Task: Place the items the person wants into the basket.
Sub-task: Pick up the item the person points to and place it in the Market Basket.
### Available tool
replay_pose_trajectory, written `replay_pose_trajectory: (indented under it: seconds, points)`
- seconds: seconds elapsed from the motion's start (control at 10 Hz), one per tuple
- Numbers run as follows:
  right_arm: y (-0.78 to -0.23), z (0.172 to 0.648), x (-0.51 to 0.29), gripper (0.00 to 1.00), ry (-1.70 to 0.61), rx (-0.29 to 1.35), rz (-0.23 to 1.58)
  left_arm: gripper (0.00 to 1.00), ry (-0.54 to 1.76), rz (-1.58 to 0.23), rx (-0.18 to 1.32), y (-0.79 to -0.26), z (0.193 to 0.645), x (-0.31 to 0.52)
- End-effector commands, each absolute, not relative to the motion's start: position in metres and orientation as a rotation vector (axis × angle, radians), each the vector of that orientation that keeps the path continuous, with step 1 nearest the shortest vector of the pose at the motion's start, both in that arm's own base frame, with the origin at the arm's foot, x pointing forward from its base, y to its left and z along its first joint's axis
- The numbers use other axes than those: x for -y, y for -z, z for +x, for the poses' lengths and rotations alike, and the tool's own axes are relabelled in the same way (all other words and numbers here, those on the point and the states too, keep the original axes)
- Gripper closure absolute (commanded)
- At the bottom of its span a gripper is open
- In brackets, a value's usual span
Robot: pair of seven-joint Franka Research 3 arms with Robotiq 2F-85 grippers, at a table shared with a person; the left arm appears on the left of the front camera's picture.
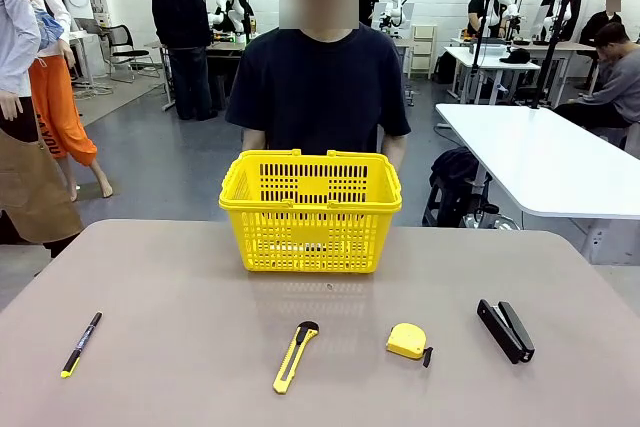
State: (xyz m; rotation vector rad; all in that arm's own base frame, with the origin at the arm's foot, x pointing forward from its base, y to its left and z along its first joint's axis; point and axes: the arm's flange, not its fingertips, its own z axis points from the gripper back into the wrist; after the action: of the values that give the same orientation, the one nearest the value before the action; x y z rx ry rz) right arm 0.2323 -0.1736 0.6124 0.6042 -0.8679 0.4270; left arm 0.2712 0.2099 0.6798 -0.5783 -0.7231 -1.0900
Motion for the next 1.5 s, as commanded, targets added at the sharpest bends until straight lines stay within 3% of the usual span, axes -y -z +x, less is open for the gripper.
replay_pose_trajectory:
  seconds: [0.0, 1.4]
  points:
    - [-0.6109, 0.2336, 0.1731, 0.0, -0.444, 0.875, 0.614, 0.0, 1.1, -0.583, 0.738, -0.6812, 0.2727, -0.209]
    - [-0.6109, 0.2336, 0.1731, 0.0, -0.444, 0.875, 0.614, 0.0, 1.1, -0.583, 0.738, -0.6812, 0.2727, -0.209]
